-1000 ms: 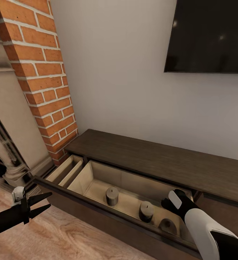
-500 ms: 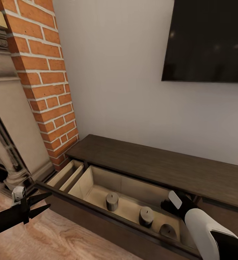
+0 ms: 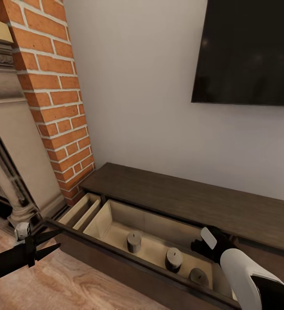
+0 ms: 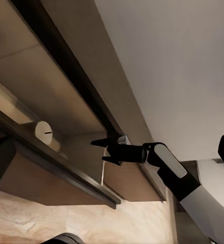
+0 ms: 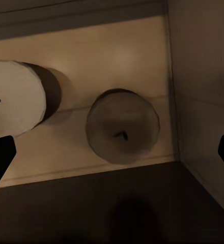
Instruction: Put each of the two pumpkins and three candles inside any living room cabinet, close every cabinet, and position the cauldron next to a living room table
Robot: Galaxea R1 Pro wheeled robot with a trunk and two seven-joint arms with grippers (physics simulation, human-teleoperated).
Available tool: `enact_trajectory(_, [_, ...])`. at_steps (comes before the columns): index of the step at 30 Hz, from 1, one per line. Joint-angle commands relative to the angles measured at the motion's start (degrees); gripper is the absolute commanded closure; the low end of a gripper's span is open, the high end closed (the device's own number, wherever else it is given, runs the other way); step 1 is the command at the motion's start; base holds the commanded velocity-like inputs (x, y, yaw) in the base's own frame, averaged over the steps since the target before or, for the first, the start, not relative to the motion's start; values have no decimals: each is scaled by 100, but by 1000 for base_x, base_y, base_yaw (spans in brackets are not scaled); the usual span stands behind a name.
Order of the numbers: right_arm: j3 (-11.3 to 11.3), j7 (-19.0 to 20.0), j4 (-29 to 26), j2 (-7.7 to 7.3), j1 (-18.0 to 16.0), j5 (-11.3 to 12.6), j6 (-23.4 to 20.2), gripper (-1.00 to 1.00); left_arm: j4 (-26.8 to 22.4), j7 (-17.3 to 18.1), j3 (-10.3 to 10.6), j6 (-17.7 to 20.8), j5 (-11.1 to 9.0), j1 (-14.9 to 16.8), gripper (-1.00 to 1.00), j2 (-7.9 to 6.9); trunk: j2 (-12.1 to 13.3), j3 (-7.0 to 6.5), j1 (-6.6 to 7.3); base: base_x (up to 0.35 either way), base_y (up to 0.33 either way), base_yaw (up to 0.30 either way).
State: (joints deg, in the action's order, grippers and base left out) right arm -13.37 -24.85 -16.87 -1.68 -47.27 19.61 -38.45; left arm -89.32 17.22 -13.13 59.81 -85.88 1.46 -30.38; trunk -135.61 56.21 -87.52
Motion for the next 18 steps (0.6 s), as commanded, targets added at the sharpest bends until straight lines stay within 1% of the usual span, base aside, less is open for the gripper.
enact_trajectory(1, [-2, -47, -10, 1, -1, 61, -12, -100, 2, 53, -5, 19, 54, 3, -100, -1, 39, -13, 24, -28, 0, 0])
enact_trajectory(5, [0, -46, -10, 7, -1, 61, -13, -100, 2, 53, -5, 19, 54, 3, -100, -2, 200, -85, 112, -17, 0, 0])
enact_trajectory(18, [2, -40, -17, 25, -1, 61, -11, -100, 2, 53, -5, 19, 54, 3, -100, -3, 721, -318, 397, -70, 12, 0])
